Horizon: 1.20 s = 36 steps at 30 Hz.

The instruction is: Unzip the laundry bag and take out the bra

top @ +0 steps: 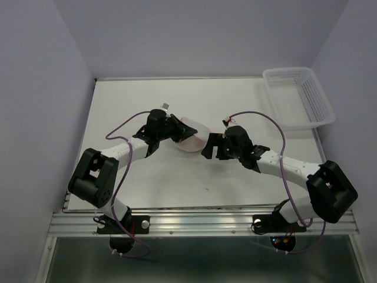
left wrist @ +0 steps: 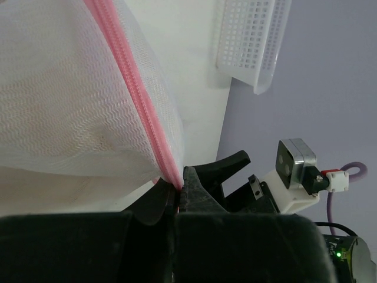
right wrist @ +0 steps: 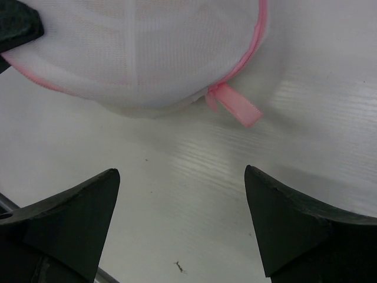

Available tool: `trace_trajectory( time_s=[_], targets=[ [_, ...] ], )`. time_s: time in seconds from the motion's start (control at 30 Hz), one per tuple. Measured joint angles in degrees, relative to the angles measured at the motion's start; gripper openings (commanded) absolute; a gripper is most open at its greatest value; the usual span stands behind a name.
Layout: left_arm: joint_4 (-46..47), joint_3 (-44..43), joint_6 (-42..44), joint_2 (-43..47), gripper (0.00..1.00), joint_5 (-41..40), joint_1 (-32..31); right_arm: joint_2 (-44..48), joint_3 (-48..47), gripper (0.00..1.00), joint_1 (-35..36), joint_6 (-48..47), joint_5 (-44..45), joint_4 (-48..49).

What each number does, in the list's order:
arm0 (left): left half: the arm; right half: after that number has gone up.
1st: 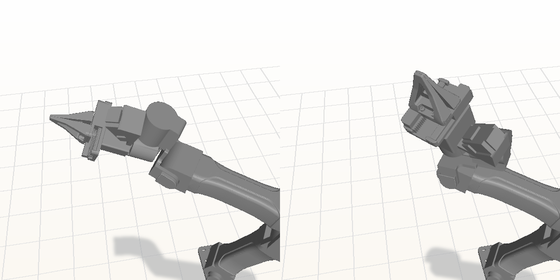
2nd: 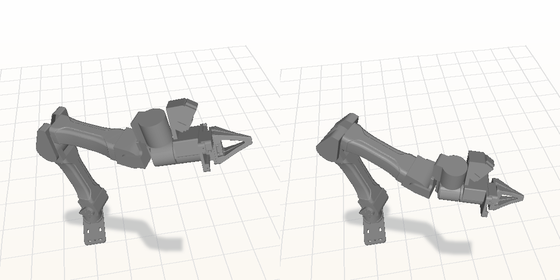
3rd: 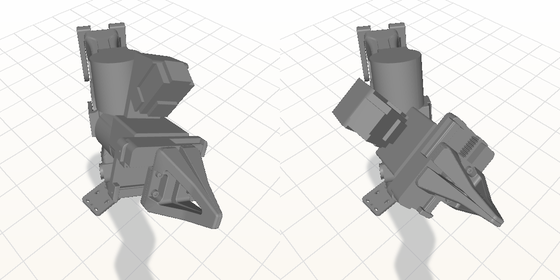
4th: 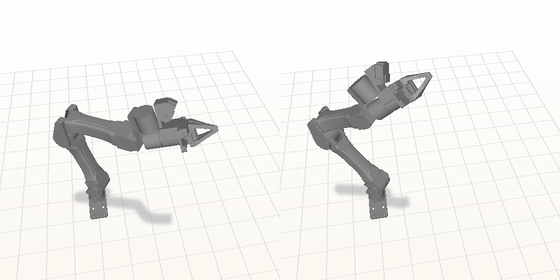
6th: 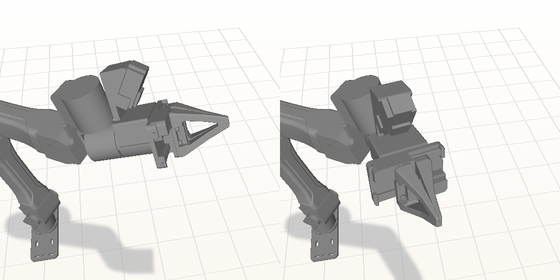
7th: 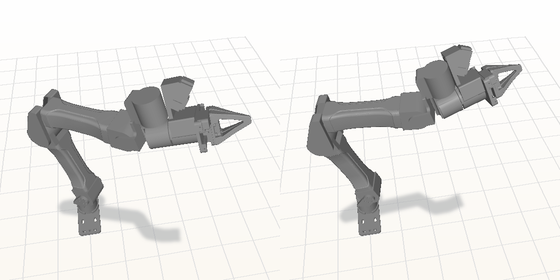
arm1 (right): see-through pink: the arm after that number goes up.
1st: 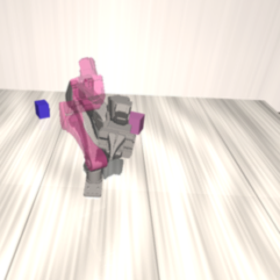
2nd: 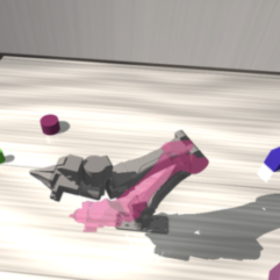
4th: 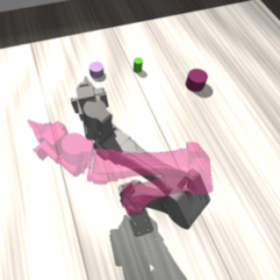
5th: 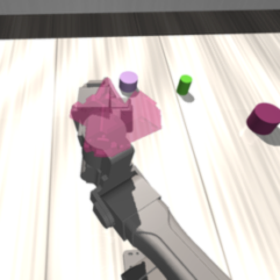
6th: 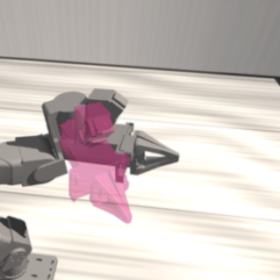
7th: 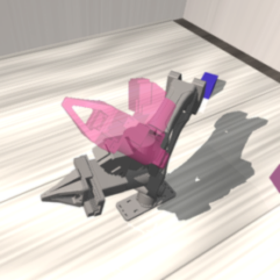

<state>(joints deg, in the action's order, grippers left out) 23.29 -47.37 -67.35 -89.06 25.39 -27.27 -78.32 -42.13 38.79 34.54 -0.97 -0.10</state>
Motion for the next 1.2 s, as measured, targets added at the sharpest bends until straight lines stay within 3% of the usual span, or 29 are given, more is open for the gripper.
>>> trace_trajectory(
  time_s=[0.23, 1.0, 1.2],
  targets=[
    [-0.9, 0.02, -1.53, 0.9, 0.0, 0.04, 0.0, -4.11, 0.17, 0.6, 0.31, 0.9, 3.78, 4.87],
    [-1.36, 0.04, -2.21, 1.05, 0.0, 2.21, 0.0, -9.86, 0.66, 0.32, 0.31, 1.27, 11.52, 13.38],
    [-1.33, 0.04, -2.84, 1.05, 0.0, 2.25, 0.0, -10.03, 1.2, 0.3, 0.31, 1.46, 11.52, 15.82]
  ],
)
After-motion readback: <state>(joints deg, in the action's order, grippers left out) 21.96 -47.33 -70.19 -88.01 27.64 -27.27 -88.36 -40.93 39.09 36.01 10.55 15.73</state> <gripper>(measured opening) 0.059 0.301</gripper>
